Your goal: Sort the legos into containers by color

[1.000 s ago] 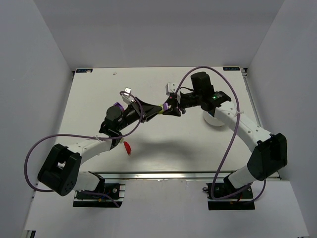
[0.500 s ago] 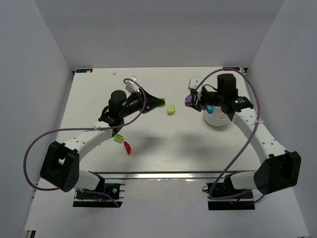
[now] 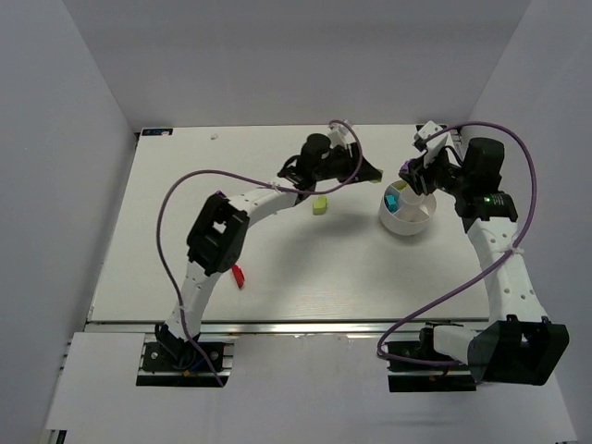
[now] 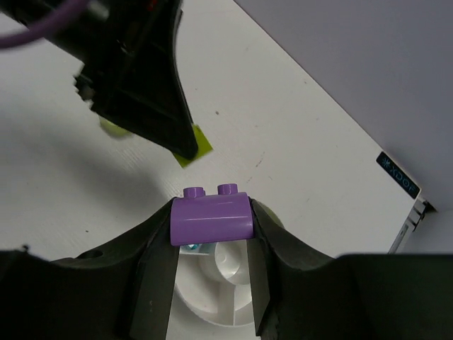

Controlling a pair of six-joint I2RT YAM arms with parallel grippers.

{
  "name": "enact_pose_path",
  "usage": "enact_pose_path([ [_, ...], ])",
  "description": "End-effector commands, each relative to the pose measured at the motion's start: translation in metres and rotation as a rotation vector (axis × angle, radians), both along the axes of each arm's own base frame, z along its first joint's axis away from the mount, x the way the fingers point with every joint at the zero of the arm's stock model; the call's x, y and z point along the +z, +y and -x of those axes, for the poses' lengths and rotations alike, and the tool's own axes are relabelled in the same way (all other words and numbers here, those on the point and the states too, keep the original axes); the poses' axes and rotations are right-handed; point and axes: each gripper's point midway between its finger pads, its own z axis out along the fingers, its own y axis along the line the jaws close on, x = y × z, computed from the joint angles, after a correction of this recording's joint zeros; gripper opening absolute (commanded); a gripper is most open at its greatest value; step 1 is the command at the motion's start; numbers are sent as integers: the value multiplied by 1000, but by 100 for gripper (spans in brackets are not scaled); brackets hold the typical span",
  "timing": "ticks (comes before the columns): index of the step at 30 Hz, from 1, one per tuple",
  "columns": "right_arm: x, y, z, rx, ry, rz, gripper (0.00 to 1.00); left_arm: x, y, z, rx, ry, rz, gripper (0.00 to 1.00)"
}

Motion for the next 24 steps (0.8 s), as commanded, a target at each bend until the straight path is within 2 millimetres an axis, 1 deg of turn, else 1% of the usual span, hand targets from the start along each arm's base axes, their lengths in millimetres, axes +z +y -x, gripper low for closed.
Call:
enact_pose_path([
  [1,9,-12,-2,-79,-8,-34,0,30,-33,-2,-35,-162,22,0],
  [2,11,-13,-3,-85,-9,-42,0,36,-39,-7,-22,-203,49,0],
  [3,13,-15,-4,-91,-11,-45,0,32,-47,-12,-16,-221,64,0],
  [4,15,-15,-4,-94,-17,-50,0,33,-53,-12,-12,-237,78,0],
  [6,22,-15,-5,-99,-24,-61,0,37,-61,-20,15,-278,107,1],
  [7,25,-15,-5,-100,-31,-64,0,33,-68,-22,17,-289,114,2],
  [8,26,-15,-6,-102,-28,-71,0,31,-70,-26,34,-305,112,2],
  [9,30,-16,-6,-103,-34,-74,0,24,-76,-27,38,-313,109,2],
  [12,32,-15,-6,-102,-32,-86,0,15,-83,-28,54,-331,104,3],
  [13,33,-15,-6,-101,-33,-89,0,8,-85,-31,60,-331,95,4],
  [17,34,-13,-6,-98,-25,-102,0,-7,-91,-38,90,-323,74,8],
  [19,34,-13,-6,-97,-22,-108,0,-12,-93,-41,100,-316,67,8],
  [20,35,-12,-6,-94,-21,-110,0,-11,-96,-44,104,-320,74,9],
  [23,34,-11,-6,-93,-16,-116,0,-14,-101,-46,106,-308,82,11],
  [24,33,-11,-6,-92,-14,-118,0,-15,-103,-44,100,-306,83,12],
])
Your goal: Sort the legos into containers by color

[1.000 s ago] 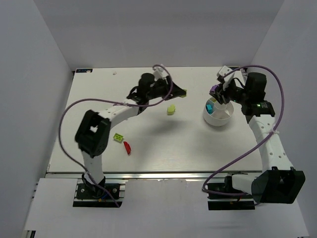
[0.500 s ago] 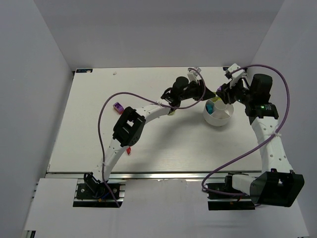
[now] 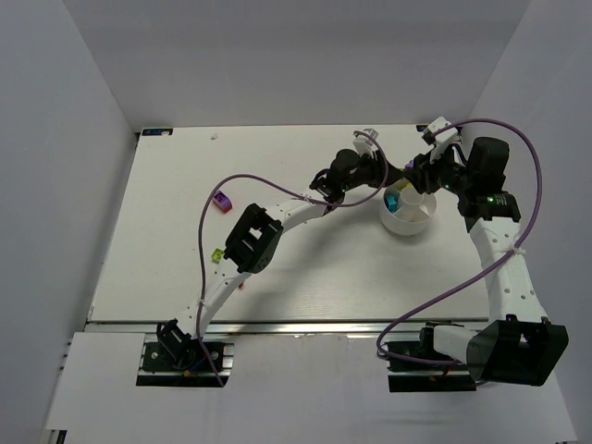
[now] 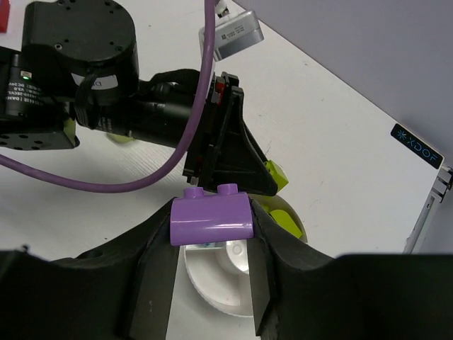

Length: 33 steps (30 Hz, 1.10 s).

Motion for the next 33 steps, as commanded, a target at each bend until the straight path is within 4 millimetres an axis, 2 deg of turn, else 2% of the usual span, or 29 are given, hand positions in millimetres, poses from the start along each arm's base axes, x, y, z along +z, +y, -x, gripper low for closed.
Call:
enact_pose_path([
  [1,34,2,-4,8,-87,-27,0,36,-8,2,9,-47,50,12],
  [13,31,3,-4,13,-78,-33,0,20,-15,10,-11,-18,27,22],
  [21,31,4,-2,17,-75,-34,0,16,-15,8,12,-19,6,46],
  [27,31,4,-2,19,-76,-34,0,21,-14,7,20,-26,6,58],
  [33,30,4,-2,10,-67,-46,0,35,-13,7,25,-42,26,63],
])
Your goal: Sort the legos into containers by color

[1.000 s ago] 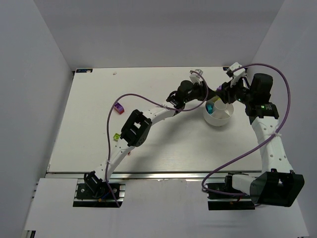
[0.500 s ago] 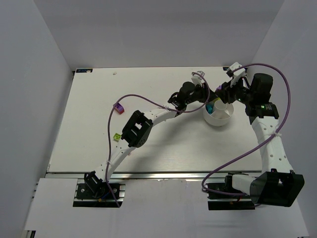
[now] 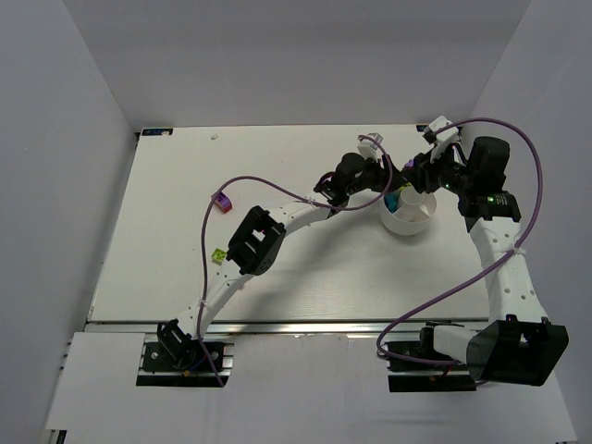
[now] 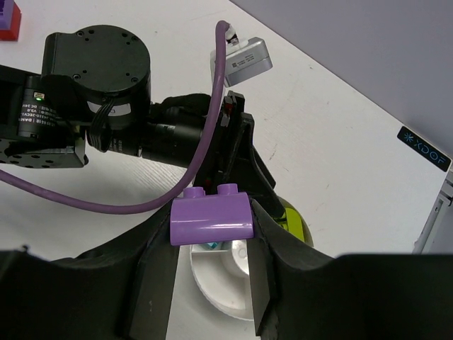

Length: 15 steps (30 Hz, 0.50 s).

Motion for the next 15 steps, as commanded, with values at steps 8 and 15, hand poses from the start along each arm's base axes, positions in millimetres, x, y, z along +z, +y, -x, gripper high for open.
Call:
enact_pose_path([
  [8,34,-3,-10,-40,-51,-68,0,95,38,-26,151,-87,51,63],
  [15,30,-23,-23,-119,75,-167,0,116,137,-49,360,-60,1,69],
])
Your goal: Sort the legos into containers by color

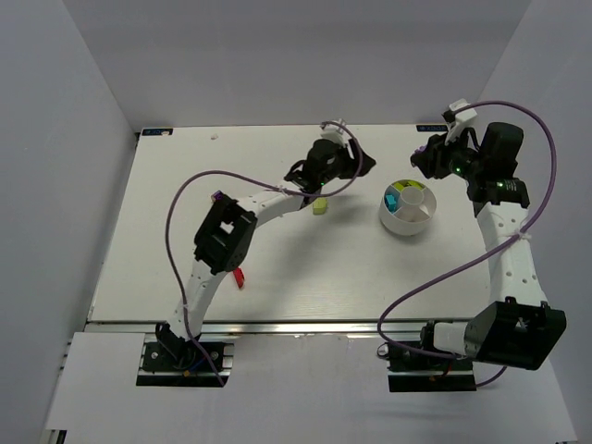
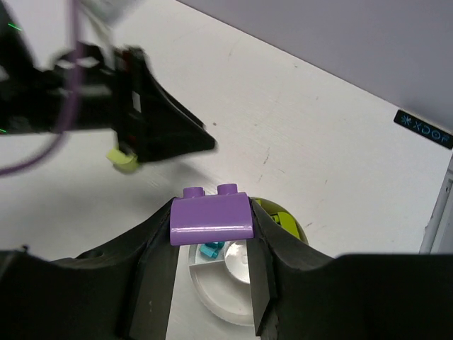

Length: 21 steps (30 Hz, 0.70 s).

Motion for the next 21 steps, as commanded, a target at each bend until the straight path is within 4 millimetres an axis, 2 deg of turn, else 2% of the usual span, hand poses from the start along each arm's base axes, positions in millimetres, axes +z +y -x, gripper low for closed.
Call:
enact_pose_path([
  [1,11,-12,-9,-50,61,-85,0,101,64,-21,142,-126,77,70],
  [2,6,-16,-11,-64,86,-94,0,103,84,-19,163,-114,62,70],
  [4,-11,-27,-17,-113,162,-105,0,103,102,-15,180,-107,38,72],
  [5,-14,-30,-19,-119,174,-100,0,86,119,-13,195,-70,-1,72],
  [6,-26,-35,-22,-142,211,-98,0,103,130,-6,198,-89,0,73],
  [7,-33,-39,-24,-164,229,-90,0,101,143,-6,213,-79,-23,74],
  [8,-40,-42,-25,-177,243,-82,0,78,156,2,224,-28,-80,75],
  [9,-50,-46,-27,-198,270,-79,0,93,168,10,229,-53,-93,75],
  [10,-56,-53,-30,-240,288,-71,0,90,178,16,235,-44,-115,77],
  [11,-61,-55,-30,-254,308,-71,0,83,193,21,253,-24,-143,78],
  [12,-69,-59,-33,-278,328,-69,0,62,208,31,265,12,-183,78],
  [13,-73,-64,-34,-306,339,-64,0,80,224,39,304,-11,-171,79],
  [14,-76,-64,-35,-313,347,-75,0,77,242,42,340,1,-184,80],
  [15,-81,-65,-36,-321,362,-81,0,58,257,52,358,38,-211,81],
  [16,-85,-70,-38,-354,368,-77,0,74,274,60,391,19,-196,83],
  [17,-86,-73,-41,-377,363,-81,0,69,286,67,415,42,-214,88],
  [19,-94,-77,-42,-409,390,-94,0,70,311,80,472,41,-214,90],
  [21,-99,-82,-45,-441,401,-104,0,61,326,92,499,77,-238,91],
])
